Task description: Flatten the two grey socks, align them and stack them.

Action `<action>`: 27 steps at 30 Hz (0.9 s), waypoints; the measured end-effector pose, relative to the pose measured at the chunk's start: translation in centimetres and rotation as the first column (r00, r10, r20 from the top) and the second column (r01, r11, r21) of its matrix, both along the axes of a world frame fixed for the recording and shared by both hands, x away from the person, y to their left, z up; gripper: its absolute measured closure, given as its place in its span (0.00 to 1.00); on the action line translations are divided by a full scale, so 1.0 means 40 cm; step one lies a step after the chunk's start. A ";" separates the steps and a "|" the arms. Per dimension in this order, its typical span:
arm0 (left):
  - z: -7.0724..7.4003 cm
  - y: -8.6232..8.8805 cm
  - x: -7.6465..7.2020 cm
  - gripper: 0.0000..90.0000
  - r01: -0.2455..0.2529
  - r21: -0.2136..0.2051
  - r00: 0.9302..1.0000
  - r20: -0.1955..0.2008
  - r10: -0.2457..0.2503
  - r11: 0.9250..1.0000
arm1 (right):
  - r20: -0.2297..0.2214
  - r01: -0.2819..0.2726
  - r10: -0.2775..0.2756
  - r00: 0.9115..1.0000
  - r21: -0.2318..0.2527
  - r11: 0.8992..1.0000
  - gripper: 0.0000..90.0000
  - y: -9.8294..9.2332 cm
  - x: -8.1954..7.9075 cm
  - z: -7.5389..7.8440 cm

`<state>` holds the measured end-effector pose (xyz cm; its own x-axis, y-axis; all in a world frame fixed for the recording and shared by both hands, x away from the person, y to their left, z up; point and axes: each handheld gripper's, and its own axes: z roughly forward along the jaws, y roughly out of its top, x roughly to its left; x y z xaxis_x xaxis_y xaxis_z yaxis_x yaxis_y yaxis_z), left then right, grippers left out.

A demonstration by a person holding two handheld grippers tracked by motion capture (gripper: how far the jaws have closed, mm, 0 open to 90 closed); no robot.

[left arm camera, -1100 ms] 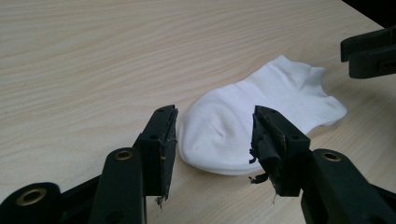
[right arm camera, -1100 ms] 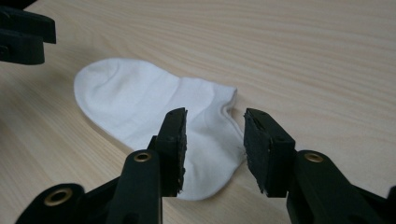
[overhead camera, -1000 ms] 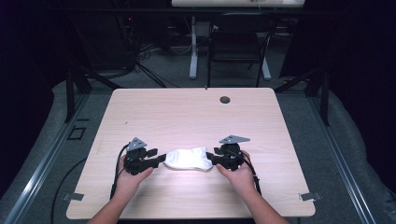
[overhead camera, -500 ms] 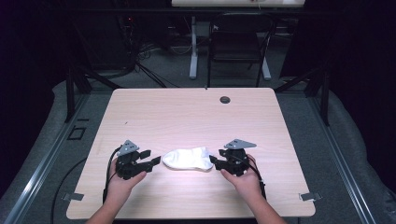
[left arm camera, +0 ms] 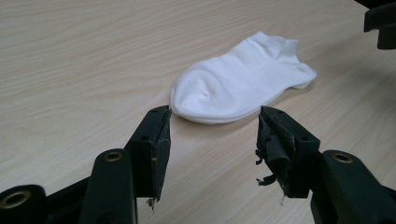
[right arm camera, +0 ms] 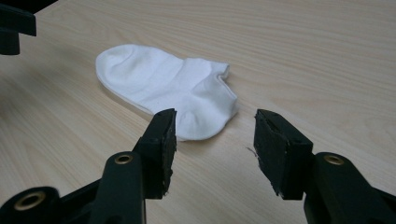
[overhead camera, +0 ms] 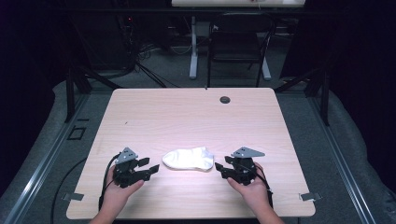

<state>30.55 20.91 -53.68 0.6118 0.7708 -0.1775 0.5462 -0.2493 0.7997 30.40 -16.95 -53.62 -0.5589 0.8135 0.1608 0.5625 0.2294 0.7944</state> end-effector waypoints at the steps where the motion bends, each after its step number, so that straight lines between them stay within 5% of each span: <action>1: -0.002 -0.001 -0.003 0.50 0.002 -0.002 1.000 -0.007 -0.002 1.000 | 0.000 0.000 0.000 1.000 0.000 1.000 0.54 0.000 0.000 0.000; 8: -0.031 -0.005 -0.008 0.50 0.044 0.078 0.999 0.010 -0.045 0.996 | 0.023 -0.035 0.035 0.999 -0.014 0.999 0.54 -0.001 -0.014 -0.024; 13: -0.044 -0.016 -0.007 0.50 0.072 0.082 0.997 0.007 -0.073 0.994 | 0.046 -0.083 0.085 0.995 -0.044 0.996 0.54 0.022 -0.021 -0.041; 19: -0.063 -0.026 -0.003 0.50 0.093 0.096 0.996 -0.008 -0.092 0.991 | 0.024 -0.112 0.115 0.993 -0.086 0.990 0.54 0.037 -0.017 -0.062; 27: -0.076 -0.039 0.005 0.49 0.110 0.103 0.994 -0.028 -0.107 0.989 | -0.002 -0.105 0.105 0.994 -0.073 0.992 0.54 0.038 -0.006 -0.081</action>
<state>30.74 19.33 -56.72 0.6895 0.7151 -0.1145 0.5291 -0.3894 0.7539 30.15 -15.42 -56.85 -0.6420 0.7598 0.1023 0.5311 0.3445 0.7742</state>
